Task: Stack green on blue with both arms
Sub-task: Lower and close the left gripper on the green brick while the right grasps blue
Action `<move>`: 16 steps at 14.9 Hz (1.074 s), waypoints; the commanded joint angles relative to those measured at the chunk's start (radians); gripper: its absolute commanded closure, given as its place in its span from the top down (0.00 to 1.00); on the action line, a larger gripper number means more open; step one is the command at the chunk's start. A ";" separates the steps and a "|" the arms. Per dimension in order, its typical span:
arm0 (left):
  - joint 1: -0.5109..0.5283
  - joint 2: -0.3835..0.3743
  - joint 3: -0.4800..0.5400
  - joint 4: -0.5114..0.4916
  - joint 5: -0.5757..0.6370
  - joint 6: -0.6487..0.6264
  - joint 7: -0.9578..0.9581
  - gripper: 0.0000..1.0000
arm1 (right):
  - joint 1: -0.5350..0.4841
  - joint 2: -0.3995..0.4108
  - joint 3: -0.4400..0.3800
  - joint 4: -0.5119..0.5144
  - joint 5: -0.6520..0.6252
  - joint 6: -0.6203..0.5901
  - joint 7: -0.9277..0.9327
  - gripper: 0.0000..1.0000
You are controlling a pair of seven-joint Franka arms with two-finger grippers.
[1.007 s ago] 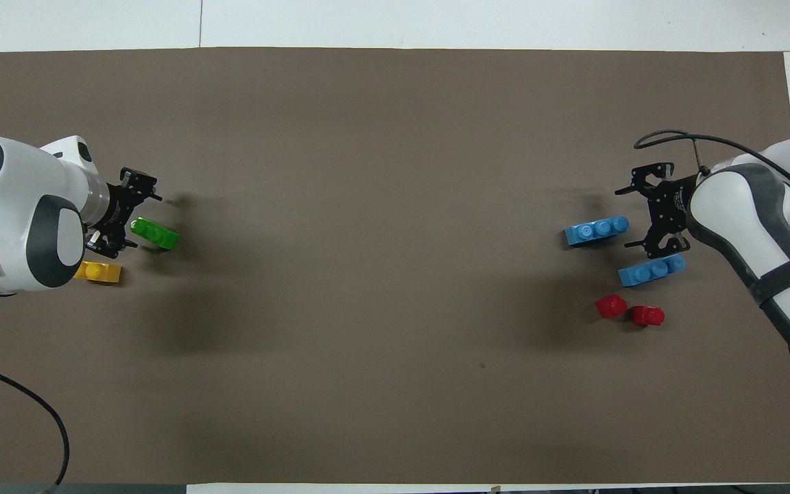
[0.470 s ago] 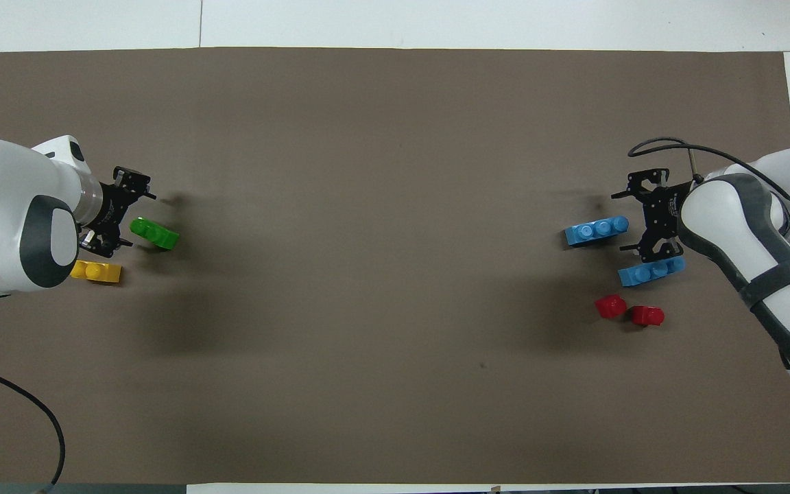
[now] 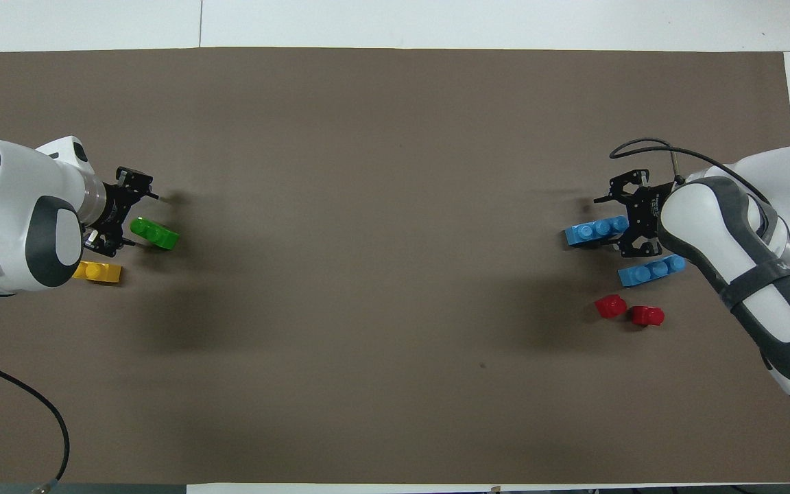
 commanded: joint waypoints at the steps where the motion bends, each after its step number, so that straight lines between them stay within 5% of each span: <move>1: 0.004 0.010 -0.004 0.005 -0.007 0.018 -0.003 1.00 | -0.007 0.003 0.003 -0.013 0.033 0.023 -0.032 0.69; 6: 0.003 0.010 -0.004 0.005 -0.007 0.018 -0.003 0.95 | -0.025 0.003 0.002 -0.013 0.033 0.020 -0.047 0.73; 8: 0.003 0.010 -0.003 0.006 -0.007 0.018 -0.003 0.76 | -0.034 0.003 0.002 -0.013 0.033 0.020 -0.052 0.73; 10: 0.004 0.010 -0.003 0.008 -0.007 0.015 -0.002 0.46 | -0.046 0.003 0.002 -0.013 0.033 0.018 -0.067 0.72; 11: 0.004 0.010 -0.004 0.011 -0.007 0.013 -0.002 0.41 | -0.046 0.003 0.002 -0.013 0.033 0.018 -0.069 0.70; 14: 0.001 0.010 -0.003 0.017 -0.005 0.004 -0.002 0.41 | -0.054 0.003 0.002 -0.013 0.033 0.018 -0.075 0.61; 16: 0.000 0.010 -0.004 0.019 -0.005 0.001 -0.002 0.41 | -0.057 0.003 0.002 -0.013 0.033 0.018 -0.073 0.44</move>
